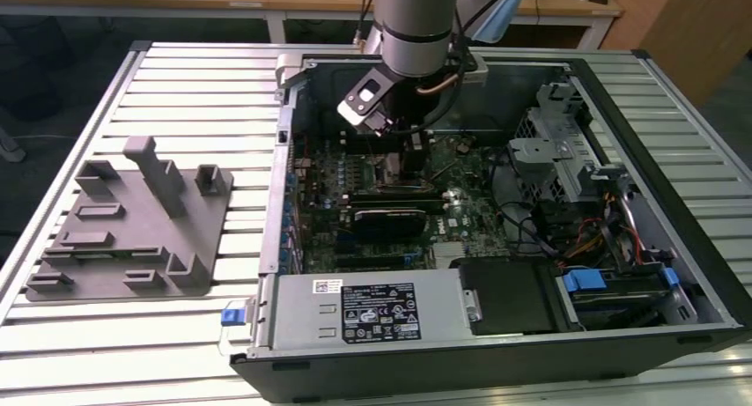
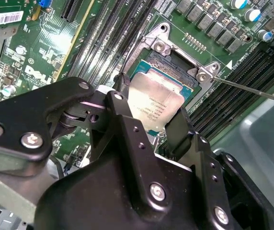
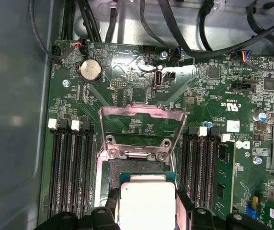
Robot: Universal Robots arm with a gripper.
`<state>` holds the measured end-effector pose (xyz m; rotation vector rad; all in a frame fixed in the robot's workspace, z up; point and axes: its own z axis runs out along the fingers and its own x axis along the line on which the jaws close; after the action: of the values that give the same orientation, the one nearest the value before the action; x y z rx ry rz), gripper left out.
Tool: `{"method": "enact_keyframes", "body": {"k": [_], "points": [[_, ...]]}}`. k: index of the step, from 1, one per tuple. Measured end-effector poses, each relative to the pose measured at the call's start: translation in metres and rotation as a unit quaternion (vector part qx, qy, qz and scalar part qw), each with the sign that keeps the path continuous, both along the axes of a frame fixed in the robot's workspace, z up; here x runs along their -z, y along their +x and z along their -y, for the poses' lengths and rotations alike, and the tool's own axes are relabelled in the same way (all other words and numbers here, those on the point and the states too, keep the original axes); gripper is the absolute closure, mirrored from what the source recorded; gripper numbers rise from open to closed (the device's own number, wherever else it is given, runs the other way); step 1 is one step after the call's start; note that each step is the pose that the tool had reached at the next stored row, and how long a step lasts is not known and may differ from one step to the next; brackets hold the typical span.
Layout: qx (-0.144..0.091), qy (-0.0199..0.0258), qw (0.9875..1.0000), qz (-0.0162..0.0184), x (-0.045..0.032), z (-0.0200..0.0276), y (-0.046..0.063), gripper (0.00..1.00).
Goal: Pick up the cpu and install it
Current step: 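Place the cpu into insertion slot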
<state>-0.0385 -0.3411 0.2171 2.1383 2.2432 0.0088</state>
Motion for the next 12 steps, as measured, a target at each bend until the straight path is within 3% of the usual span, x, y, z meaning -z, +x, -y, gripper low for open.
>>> {"method": "enact_keyframes", "body": {"k": [12], "points": [[0.000,0.0001,1.0000,-0.0003,0.0057,-0.0001,0.0001,0.46]]}}
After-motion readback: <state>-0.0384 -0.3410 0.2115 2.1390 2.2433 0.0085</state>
